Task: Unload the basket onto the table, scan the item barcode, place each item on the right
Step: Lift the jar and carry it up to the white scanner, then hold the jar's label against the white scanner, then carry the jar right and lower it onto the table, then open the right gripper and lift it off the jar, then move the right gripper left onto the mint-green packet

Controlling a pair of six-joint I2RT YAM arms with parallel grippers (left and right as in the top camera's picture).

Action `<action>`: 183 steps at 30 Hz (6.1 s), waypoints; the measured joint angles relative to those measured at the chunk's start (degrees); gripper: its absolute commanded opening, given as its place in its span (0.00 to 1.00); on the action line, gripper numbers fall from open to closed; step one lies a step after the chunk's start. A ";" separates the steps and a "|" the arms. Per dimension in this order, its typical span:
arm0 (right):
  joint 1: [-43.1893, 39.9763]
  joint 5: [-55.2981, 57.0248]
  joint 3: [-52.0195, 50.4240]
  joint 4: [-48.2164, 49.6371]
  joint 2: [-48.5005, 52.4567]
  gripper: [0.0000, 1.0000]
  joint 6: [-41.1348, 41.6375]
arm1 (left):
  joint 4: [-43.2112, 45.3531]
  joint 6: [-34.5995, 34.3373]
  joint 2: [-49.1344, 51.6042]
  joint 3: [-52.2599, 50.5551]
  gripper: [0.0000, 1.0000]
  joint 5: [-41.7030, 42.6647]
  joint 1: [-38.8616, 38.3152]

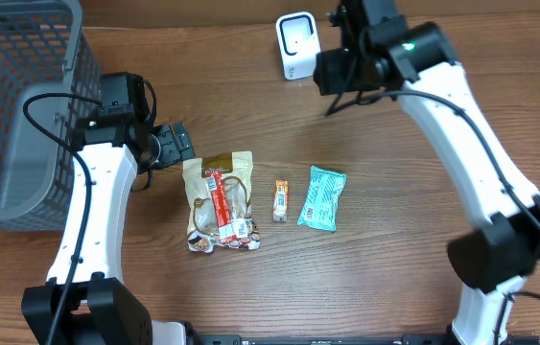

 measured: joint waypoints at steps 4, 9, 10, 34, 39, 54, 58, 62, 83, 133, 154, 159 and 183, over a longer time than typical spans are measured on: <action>0.02 -0.07 -0.02 7.87 4.39 0.49 -0.13 | 0.02 0.00 0.00 0.02 1.00 -0.02 0.00; 0.00 -0.24 -0.02 18.86 8.41 0.46 -1.16 | 0.00 0.00 0.00 0.00 1.00 -0.02 0.00; 0.02 -0.20 -0.02 20.68 8.74 0.45 -1.25 | 0.02 0.00 0.00 0.00 1.00 0.00 0.00; 0.00 2.78 0.00 63.60 22.58 0.18 -1.55 | 0.02 0.00 0.00 0.00 1.00 -0.02 0.00; -0.02 3.72 0.00 69.31 25.24 0.04 -1.57 | 0.00 0.00 0.00 0.00 1.00 0.00 0.00; -1.62 7.28 -0.02 77.09 32.44 0.04 -0.15 | 0.02 0.00 0.00 0.00 1.00 -0.02 0.00; -1.62 7.54 0.00 77.48 32.44 0.04 0.00 | 0.02 0.00 0.00 0.00 1.00 -0.02 0.00; -1.60 7.69 0.00 77.55 32.44 0.04 0.02 | 0.02 0.00 0.00 0.00 1.00 -0.02 0.00; -2.99 1.42 -0.02 72.96 29.38 0.04 5.97 | 0.00 0.00 0.00 0.00 1.00 0.00 0.00; -32.11 3.93 -41.97 2.99 -5.70 1.00 9.49 | 0.02 0.00 0.00 0.00 1.00 0.00 0.00; -29.79 -2.43 -16.59 -17.25 -11.08 1.00 10.12 | 0.02 0.00 0.00 0.02 1.00 -0.02 0.00; -26.16 -7.28 -17.46 -16.13 -11.82 1.00 10.27 | 0.04 0.00 0.00 0.00 1.00 -0.02 0.00; 4.07 -12.41 -44.33 13.68 -11.50 0.90 15.19 | 0.02 0.00 0.00 0.00 1.00 -0.02 0.00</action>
